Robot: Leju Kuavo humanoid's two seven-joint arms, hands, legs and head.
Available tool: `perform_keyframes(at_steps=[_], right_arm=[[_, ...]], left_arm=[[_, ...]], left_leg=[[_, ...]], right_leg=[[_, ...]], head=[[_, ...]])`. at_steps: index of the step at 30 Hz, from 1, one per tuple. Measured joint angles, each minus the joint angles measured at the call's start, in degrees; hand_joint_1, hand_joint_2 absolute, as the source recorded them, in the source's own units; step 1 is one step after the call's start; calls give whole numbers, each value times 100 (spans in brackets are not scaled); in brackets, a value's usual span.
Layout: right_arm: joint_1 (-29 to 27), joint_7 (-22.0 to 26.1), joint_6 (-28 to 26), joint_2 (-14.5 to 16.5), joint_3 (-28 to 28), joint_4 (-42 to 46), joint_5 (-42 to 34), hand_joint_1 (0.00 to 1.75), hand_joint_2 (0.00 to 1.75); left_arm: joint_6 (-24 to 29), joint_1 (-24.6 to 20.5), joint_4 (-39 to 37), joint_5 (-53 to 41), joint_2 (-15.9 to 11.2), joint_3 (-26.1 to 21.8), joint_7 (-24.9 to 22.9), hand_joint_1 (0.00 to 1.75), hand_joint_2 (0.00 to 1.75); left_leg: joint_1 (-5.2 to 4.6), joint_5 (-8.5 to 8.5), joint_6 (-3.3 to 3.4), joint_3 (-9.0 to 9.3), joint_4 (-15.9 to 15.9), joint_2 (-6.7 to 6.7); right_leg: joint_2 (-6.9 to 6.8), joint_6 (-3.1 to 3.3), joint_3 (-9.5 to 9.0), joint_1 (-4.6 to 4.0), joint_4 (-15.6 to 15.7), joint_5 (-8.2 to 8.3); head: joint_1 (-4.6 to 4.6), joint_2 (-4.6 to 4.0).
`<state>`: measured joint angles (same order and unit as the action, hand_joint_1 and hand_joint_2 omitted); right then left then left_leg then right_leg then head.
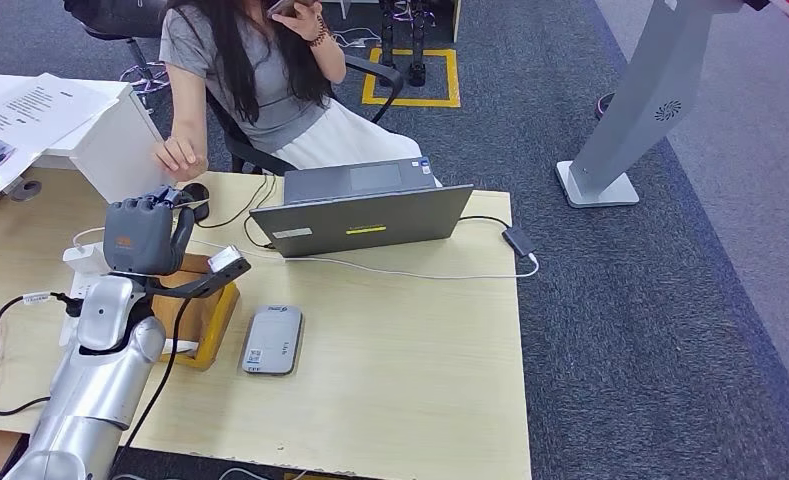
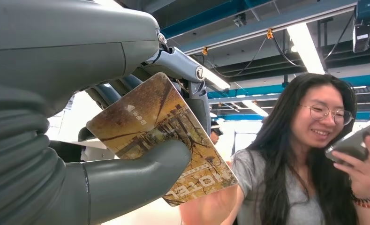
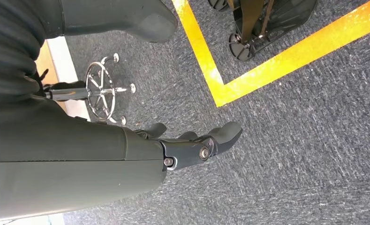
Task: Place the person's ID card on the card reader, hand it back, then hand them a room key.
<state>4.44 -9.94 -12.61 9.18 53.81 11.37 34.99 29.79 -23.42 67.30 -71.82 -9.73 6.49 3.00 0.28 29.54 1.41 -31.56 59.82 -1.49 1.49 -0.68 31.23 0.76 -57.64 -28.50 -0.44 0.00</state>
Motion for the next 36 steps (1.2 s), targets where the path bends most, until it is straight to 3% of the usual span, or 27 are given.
perform_keyframes(at_steps=[10,18,23,36], right_arm=[[1,51,34,0,38,0,-18,0,175],[-1,31,-28,0,105,0,-79,0,175],[-8,26,-33,0,117,0,-85,0,175],[-12,101,-33,0,268,0,-192,0,175]], left_arm=[[-13,83,3,21,12,31,65,175,175],[-252,752,239,-399,217,462,-48,175,175],[-299,877,338,-412,254,541,-58,175,175],[-1079,1332,523,-695,453,1198,-447,175,175]], left_leg=[[0,0,0,0,0,0],[-3,0,0,-6,0,-1],[-3,0,1,-6,0,-1],[-4,-1,3,-10,0,-2]], right_leg=[[0,0,0,0,0,0],[0,-1,4,3,3,-1],[-1,-1,4,3,4,0],[-2,-2,4,3,7,1]], head=[[1,0],[2,0],[1,0],[1,0]])
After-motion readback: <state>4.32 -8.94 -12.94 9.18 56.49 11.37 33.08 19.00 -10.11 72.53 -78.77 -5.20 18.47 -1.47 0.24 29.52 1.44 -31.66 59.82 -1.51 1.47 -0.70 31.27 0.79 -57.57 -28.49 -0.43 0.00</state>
